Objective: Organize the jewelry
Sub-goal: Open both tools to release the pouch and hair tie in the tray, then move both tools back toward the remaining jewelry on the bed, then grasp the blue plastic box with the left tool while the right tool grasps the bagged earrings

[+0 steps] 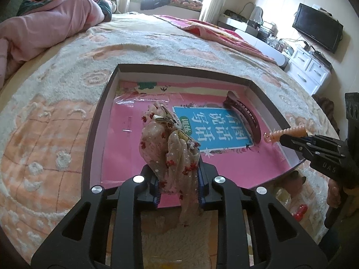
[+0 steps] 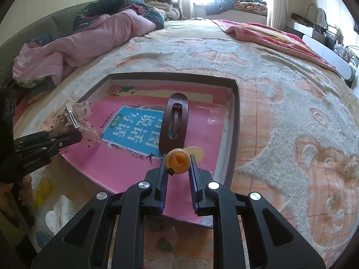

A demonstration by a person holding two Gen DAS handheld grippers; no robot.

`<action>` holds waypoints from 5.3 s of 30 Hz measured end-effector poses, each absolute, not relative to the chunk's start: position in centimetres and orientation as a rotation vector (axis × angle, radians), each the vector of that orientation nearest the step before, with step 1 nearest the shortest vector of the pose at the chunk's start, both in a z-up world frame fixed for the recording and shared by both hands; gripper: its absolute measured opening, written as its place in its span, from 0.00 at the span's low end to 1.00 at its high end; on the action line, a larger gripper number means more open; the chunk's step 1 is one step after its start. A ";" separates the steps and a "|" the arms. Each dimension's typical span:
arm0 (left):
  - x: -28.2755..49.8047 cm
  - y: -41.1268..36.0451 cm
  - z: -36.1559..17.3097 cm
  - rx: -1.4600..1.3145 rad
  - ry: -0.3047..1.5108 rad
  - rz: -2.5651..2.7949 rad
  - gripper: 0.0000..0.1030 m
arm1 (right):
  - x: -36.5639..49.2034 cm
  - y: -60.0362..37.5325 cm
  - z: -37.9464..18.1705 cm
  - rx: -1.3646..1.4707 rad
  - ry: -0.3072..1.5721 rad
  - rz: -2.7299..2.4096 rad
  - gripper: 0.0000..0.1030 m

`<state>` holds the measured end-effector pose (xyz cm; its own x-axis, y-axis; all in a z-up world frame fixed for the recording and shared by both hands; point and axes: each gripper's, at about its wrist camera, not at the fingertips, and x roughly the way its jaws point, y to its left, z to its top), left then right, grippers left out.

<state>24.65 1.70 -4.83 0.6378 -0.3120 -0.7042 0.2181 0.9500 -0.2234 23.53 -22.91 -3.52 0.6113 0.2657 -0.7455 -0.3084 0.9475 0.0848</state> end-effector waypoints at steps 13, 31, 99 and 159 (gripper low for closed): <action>24.5 1.7 -4.7 -0.120 0.829 -0.284 0.39 | 22.4 -23.7 -3.7 -0.044 0.851 0.303 0.28; 23.5 2.1 -3.0 -0.114 0.792 -0.252 0.66 | 19.4 -25.1 -0.9 -0.011 0.772 0.292 0.71; 7.4 1.3 -0.8 -0.090 0.635 -0.200 0.89 | 6.6 -25.3 0.0 -0.055 0.673 0.377 0.80; 7.1 -2.3 -6.4 -0.015 0.828 -0.197 0.40 | 5.9 -24.2 -6.8 -0.236 0.747 0.420 0.38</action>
